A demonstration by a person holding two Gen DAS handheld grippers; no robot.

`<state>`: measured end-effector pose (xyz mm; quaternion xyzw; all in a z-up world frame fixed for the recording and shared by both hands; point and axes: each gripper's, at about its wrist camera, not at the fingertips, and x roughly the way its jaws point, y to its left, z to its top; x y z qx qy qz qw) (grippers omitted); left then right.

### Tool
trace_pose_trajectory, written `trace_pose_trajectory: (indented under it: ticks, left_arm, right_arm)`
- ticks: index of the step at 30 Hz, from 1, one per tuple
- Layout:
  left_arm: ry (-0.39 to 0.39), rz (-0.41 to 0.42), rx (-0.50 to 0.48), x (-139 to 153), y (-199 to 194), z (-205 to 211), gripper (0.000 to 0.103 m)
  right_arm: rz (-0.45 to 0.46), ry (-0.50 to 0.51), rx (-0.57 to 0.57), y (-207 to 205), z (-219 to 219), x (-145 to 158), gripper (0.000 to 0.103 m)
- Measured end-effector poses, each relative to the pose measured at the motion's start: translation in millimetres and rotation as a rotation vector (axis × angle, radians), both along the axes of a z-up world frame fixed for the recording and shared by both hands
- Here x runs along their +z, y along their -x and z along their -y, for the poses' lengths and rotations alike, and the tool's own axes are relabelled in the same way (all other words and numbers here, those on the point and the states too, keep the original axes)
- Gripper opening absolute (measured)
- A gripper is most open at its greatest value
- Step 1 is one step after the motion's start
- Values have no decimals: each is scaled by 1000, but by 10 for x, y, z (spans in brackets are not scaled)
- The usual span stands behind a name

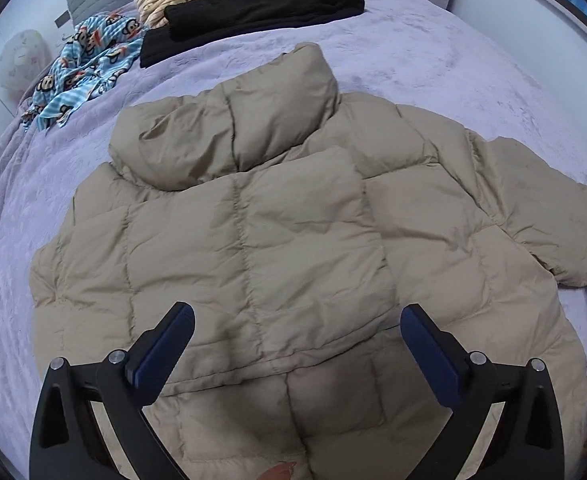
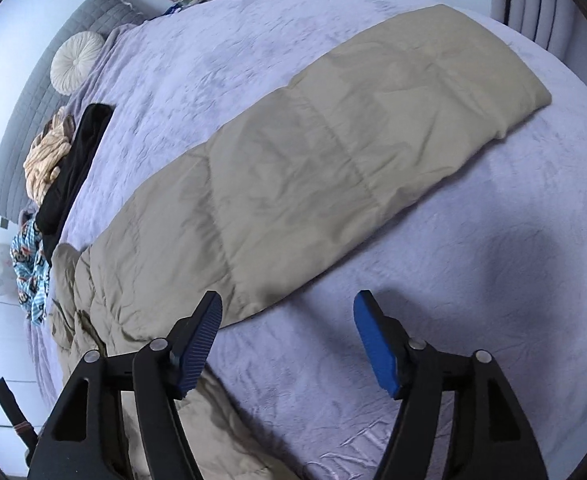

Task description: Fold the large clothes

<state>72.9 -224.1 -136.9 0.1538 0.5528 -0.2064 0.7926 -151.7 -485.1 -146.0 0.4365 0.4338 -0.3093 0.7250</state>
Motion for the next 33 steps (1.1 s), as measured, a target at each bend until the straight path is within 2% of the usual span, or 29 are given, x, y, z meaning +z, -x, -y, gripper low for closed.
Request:
trace_pose_trajectory:
  ticks: [2,5,10,16,22,23,25,27,28,30,33]
  left_arm:
    - [8,-15,-4,-10,13,86,103]
    - [6,-29,7,-48,34,186,103]
    - [2,-49,9,-88,82,289,103]
    - [9,-77,63,-110,75,247,103]
    - [68,-132,120,-133,-18,68,103]
    - [77,-122,126,-109,-23,37,103]
    - [104,-104,131,-42,-35,-47,103]
    - [128,-80,147,40,-54,-152,103]
    - [134,-66,157,80,-68,-208,103]
    - [134,-32,176,161,-108,-347,103]
    - [127,16,207,249,-190,-603,103]
  right_arm:
    - [26,-2,-52,133,136,-20,83]
    - [72,-26,-111,289,325,-93,103]
    - [181,-100,-198,420,579,-172,103]
    - [345,-260,-327,483,988,-411,103]
    - [501,-357,-403,394,1240,-534,103]
    - [531,-387,-417,360,1281,-561,100]
    - [555,-437,-439,274,1316,-607,74]
    - [558,-492,-431,157,1314,-653,14]
    - [555,-496,-423,113,1306,-643,9]
    - [543,-440,-384,-36,1245,-490,8]
    - [539,-346,-256,-354,1108,-167,8]
